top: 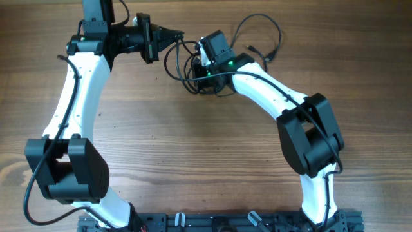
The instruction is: Untangle cables
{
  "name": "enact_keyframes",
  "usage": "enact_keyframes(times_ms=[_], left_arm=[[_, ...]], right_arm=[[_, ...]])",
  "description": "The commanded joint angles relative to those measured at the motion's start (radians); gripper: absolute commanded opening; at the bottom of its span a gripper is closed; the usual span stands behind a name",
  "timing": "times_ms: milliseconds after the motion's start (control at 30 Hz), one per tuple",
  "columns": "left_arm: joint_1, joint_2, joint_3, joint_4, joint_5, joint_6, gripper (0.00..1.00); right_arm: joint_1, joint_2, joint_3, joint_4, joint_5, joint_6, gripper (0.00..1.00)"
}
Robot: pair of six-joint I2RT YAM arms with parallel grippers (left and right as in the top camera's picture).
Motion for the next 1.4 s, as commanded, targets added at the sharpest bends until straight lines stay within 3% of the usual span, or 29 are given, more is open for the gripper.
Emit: enact_keyframes(times_ms=[0, 100, 133, 200, 267, 400, 533, 633, 700, 967, 1133, 1200, 1300, 1367], left_arm=[[0.018, -0.020, 0.007, 0.006, -0.037, 0.083, 0.04], [0.050, -0.020, 0.007, -0.035, -0.100, 0.463, 0.04], [0.056, -0.020, 0.007, -0.078, -0.148, 0.531, 0.04], [0.070, -0.020, 0.007, -0.286, -0.439, 0.642, 0.04], [0.068, -0.020, 0.007, -0.435, -0.702, 0.658, 0.04], [0.063, -0.020, 0.007, -0.592, -0.946, 0.658, 0.04], [0.064, -0.020, 0.007, -0.635, -1.068, 0.657, 0.04], [0.063, -0.017, 0.007, -0.636, -1.109, 0.653, 0.04], [0.063, -0.016, 0.007, -0.644, -1.108, 0.653, 0.04], [-0.004, -0.016, 0.007, -0.643, -0.892, 0.658, 0.06], [-0.122, -0.015, 0.007, -0.500, -0.887, 0.658, 0.37], [-0.150, -0.015, 0.007, -0.426, -0.887, 0.681, 0.44], [-0.178, -0.015, 0.007, -0.346, -0.887, 0.710, 0.47], [-0.191, -0.014, 0.007, -0.319, -0.892, 0.710, 0.48]], right_arm=[[-0.001, 0.020, -0.028, -0.018, 0.128, 0.076, 0.04], [-0.037, -0.019, -0.027, -0.099, 0.023, 0.016, 0.04], [-0.066, -0.054, -0.027, -0.125, -0.067, -0.043, 0.04], [-0.133, -0.161, -0.026, -0.192, -0.231, -0.135, 0.04], [-0.203, -0.287, -0.026, -0.229, -0.343, -0.163, 0.04], [-0.306, -0.483, -0.026, -0.232, -0.400, -0.122, 0.04], [-0.372, -0.568, -0.026, -0.316, -0.079, -0.031, 0.04], [-0.370, -0.545, -0.027, -0.430, 0.166, 0.036, 0.04], [-0.369, -0.510, -0.027, -0.483, 0.171, 0.035, 0.04], [-0.318, -0.373, -0.027, -0.516, -0.228, -0.169, 0.04], [-0.318, -0.373, -0.027, -0.592, -0.189, -0.182, 0.04], [-0.318, -0.373, -0.027, -0.618, -0.159, -0.162, 0.06], [-0.318, -0.373, -0.027, -0.647, -0.139, -0.162, 0.18], [-0.318, -0.373, -0.027, -0.668, -0.106, -0.162, 0.36]])
